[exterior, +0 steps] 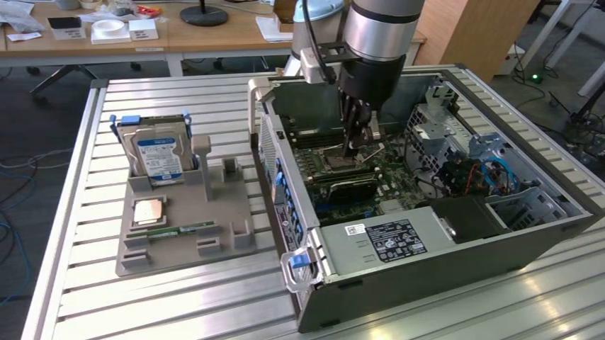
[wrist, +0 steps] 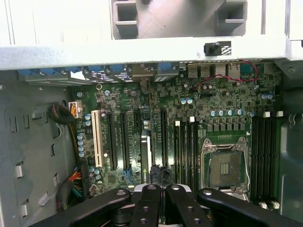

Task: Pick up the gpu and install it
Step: 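Press down on the gpu until it lock into place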

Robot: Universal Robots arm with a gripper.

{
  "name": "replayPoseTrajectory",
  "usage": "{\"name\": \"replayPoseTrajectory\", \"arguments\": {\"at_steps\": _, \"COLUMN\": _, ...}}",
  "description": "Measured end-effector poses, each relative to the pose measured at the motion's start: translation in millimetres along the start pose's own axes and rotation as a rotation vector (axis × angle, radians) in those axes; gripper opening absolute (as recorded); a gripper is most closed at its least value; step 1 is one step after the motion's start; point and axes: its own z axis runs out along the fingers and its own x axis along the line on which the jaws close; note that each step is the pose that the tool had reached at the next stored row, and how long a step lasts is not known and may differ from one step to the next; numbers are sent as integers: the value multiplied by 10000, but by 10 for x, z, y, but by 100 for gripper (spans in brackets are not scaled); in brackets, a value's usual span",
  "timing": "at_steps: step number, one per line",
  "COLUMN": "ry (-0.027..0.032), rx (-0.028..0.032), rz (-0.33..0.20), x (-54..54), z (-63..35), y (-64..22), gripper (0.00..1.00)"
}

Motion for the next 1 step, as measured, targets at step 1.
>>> {"name": "replayPoseTrajectory", "arguments": {"at_steps": 1, "ry": 0, "rx": 0, "rz": 0, "x": 0, "z": 0, "y": 0, "gripper": 11}}
